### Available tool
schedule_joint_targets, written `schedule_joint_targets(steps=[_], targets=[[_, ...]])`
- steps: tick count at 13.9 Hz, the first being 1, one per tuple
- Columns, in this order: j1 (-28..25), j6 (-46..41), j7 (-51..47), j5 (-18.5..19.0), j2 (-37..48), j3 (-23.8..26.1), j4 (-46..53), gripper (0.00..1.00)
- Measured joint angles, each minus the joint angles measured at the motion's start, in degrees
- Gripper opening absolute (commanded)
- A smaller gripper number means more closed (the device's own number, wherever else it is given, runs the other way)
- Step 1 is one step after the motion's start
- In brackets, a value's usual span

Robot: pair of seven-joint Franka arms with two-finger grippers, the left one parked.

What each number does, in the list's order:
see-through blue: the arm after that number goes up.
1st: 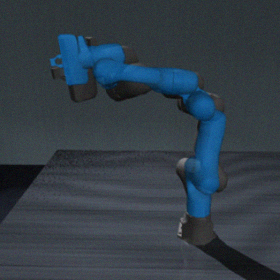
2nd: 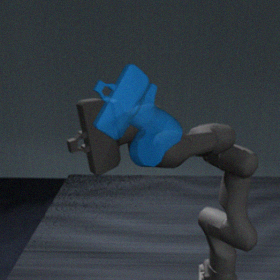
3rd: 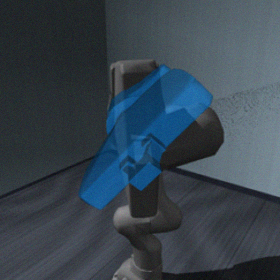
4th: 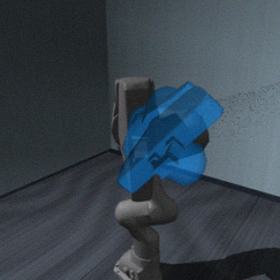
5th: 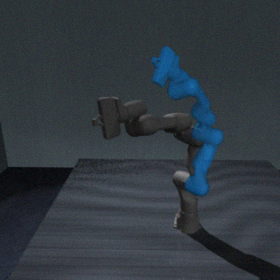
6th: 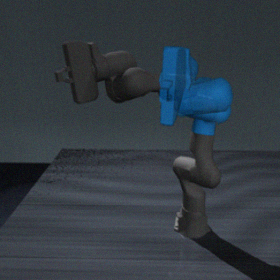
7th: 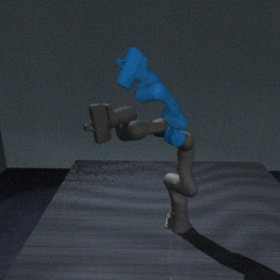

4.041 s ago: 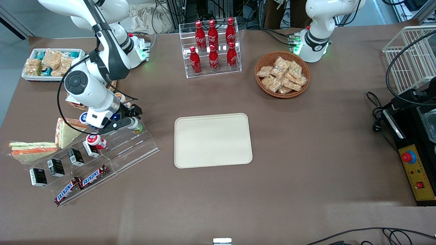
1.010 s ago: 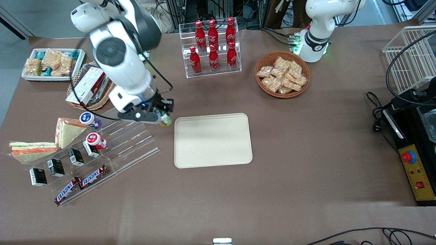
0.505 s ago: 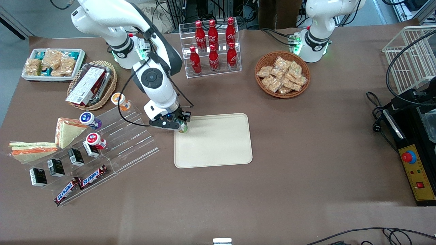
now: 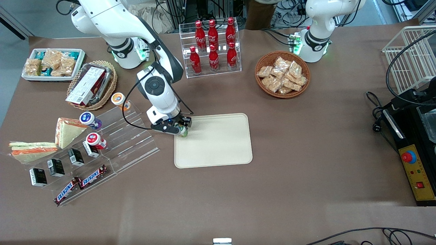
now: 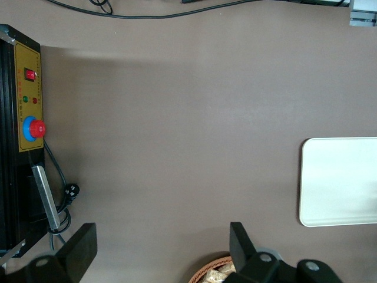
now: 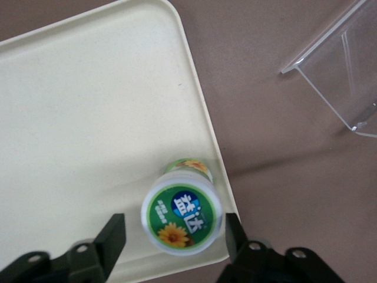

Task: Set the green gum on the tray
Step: 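Carry the bottle over the beige tray and lower it onto the tray, then open the right gripper to release the bottle on the tray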

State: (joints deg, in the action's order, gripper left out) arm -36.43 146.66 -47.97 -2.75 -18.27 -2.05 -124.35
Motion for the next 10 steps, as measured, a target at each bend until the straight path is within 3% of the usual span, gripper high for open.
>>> schedule_joint_targets(steps=[7, 10], targets=[[0.0, -1.0, -1.0, 0.0, 0.3, 0.1, 1.8, 1.0], [0.0, -16.4, -1.0, 0.1, 1.7, -0.1, 12.2, 1.0]])
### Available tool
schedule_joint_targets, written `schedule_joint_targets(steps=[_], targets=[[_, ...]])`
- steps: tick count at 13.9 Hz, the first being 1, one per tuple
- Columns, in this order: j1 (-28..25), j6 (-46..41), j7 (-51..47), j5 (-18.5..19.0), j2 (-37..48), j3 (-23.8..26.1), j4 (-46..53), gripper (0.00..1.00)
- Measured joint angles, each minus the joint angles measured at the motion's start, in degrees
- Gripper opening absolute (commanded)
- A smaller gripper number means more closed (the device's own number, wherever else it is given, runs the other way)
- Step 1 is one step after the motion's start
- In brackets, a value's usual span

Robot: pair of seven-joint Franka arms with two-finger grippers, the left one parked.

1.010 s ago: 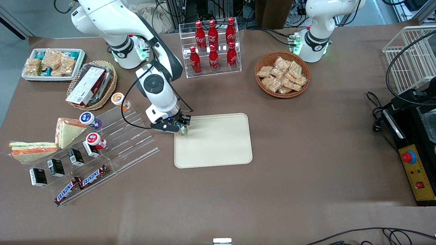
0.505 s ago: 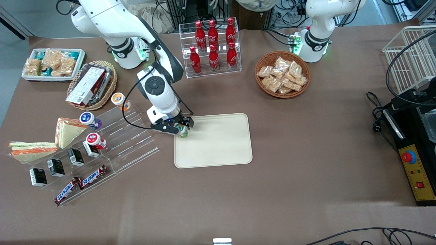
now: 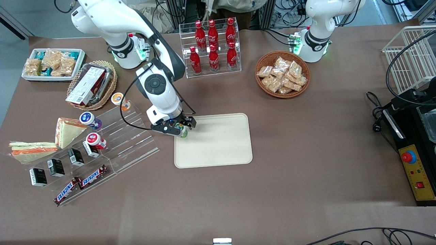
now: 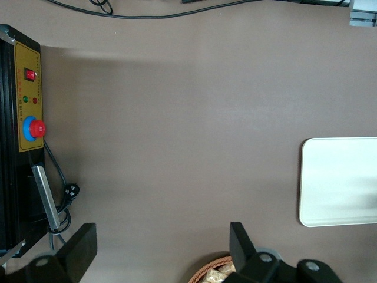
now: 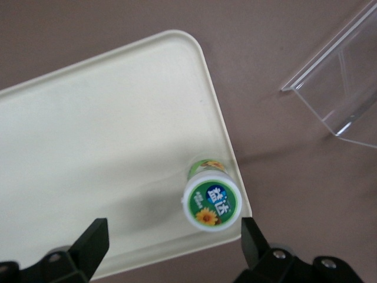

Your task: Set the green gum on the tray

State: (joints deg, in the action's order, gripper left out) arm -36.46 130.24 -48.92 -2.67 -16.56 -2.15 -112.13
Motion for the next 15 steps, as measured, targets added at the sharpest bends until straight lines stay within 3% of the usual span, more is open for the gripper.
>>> schedule_joint_targets(steps=[4, 7, 11, 15], targets=[[0.1, -20.5, 5.8, 0.7, 3.2, -1.8, 17.0, 1.0], [0.3, -25.9, 16.3, 4.7, 7.3, -5.8, 22.3, 1.0], [2.2, -29.0, 26.2, 5.6, 12.9, -12.7, 22.9, 1.0], [19.3, -30.8, 36.0, 5.6, 15.1, -6.5, 22.8, 1.0]])
